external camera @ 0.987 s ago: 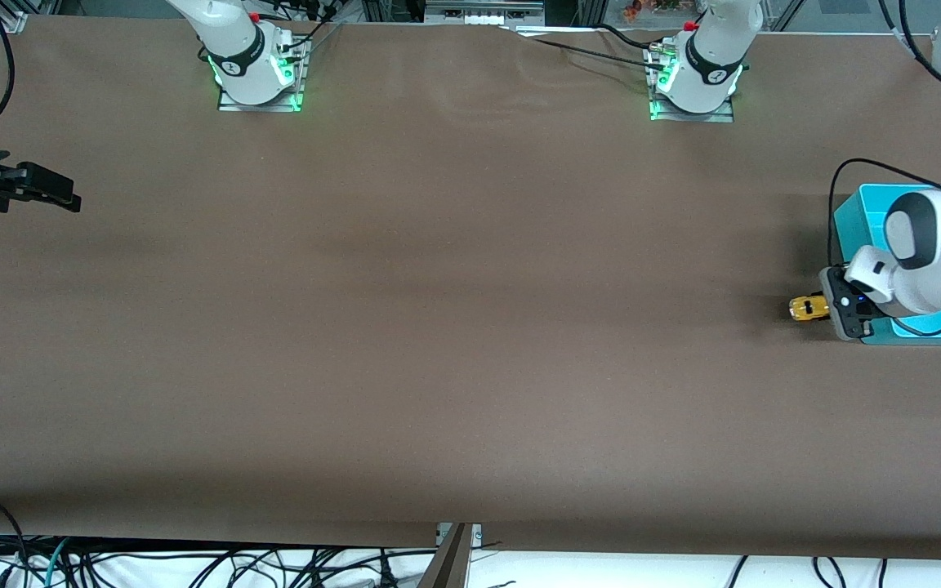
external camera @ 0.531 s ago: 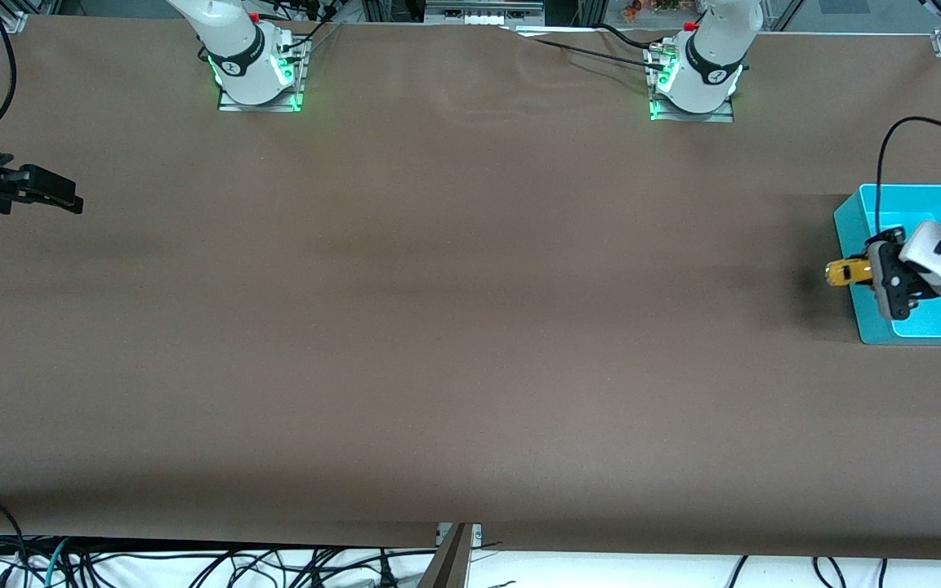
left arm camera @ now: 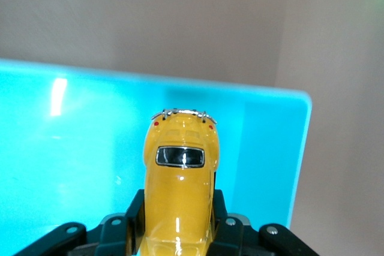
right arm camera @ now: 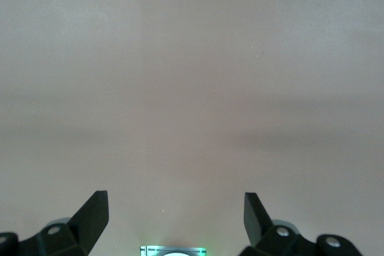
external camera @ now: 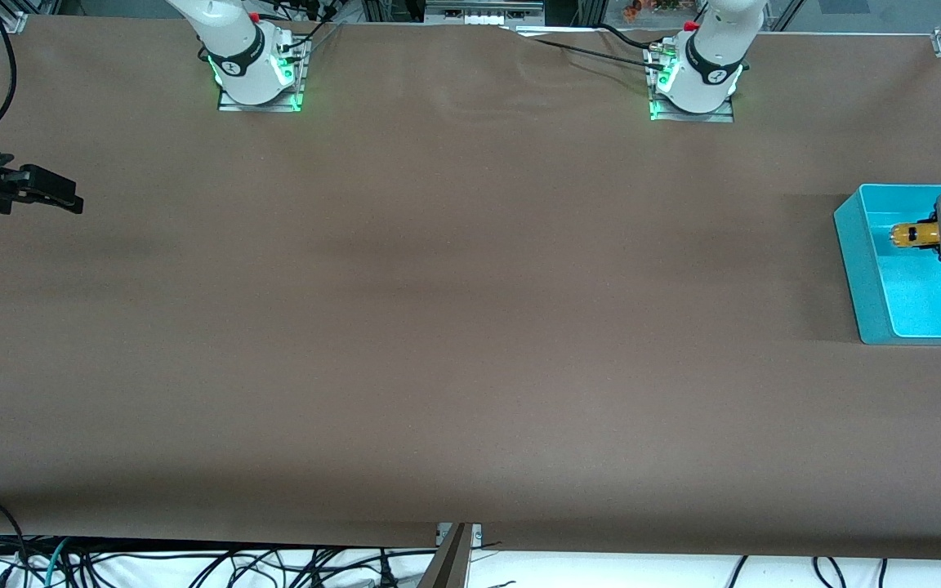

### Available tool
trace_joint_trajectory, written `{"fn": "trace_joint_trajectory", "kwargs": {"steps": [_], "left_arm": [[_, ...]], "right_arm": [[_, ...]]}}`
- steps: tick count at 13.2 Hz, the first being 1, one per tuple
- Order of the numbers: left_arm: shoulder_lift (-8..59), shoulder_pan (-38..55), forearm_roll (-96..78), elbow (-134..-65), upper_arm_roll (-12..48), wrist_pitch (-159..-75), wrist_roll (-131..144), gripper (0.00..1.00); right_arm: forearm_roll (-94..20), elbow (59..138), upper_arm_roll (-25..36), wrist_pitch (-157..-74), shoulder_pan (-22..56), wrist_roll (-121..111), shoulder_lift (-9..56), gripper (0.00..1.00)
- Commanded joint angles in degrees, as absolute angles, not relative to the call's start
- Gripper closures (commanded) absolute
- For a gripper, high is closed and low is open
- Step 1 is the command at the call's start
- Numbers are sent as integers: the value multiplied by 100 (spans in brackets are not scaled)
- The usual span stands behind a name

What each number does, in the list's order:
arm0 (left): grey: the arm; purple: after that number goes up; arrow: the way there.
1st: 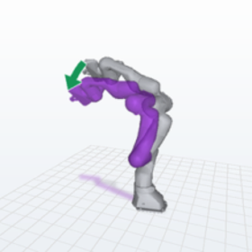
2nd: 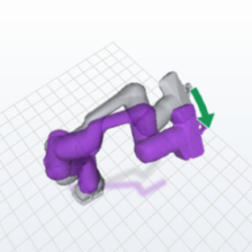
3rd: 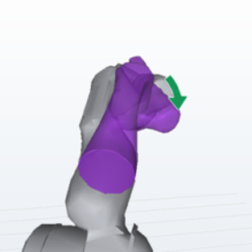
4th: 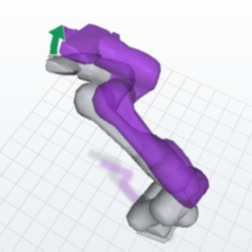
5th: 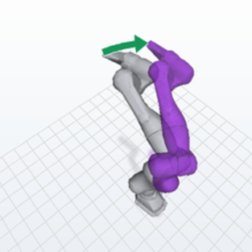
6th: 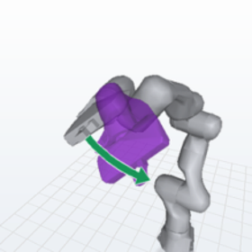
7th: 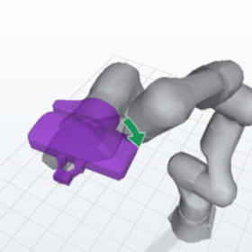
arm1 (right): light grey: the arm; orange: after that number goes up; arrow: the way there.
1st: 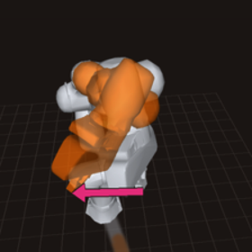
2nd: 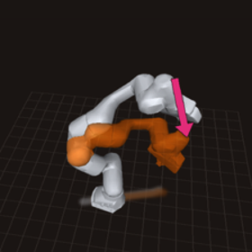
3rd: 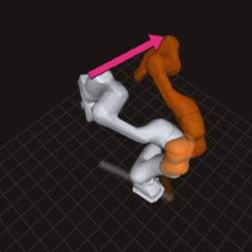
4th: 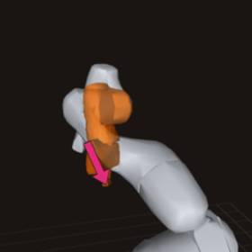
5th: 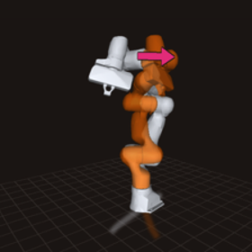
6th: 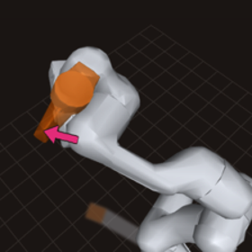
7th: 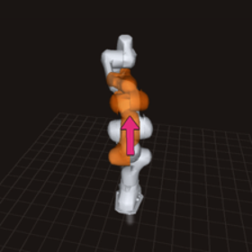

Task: Wind and store yellow beetle car
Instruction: 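Lift the car with the left gripper into the cyan tray, then open the left gripper to release the car in the tray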

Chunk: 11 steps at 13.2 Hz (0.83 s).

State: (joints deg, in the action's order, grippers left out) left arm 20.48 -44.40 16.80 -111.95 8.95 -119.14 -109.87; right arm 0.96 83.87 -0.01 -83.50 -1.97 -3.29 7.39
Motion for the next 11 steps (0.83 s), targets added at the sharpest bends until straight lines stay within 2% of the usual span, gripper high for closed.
{"fn": "trace_joint_trajectory", "kwargs": {"steps": [1,4,7,8,9,11], "left_arm": [[2003,-4789,1793,-11566,993,-12488,-11372,84],[2521,-5088,1793,-11558,984,-13191,-11688,83],[2733,-5282,1793,-11584,993,-13201,-11742,67],[2794,-5317,1793,-11575,993,-13201,-11742,49],[2786,-5309,1793,-11549,1002,-13201,-11820,0],[2638,-5265,1767,-11453,1089,-13035,-11892,0]], "right_arm": [[26,8323,9,-8297,-193,-404,729,0],[26,8323,9,-8297,-211,-413,730,0],[18,8323,9,-8297,-211,-413,738,0],[18,8323,9,-8297,-220,-413,730,0],[18,8323,9,-8297,-220,-413,729,0],[9,8323,9,-8297,-220,-413,729,0]]}}
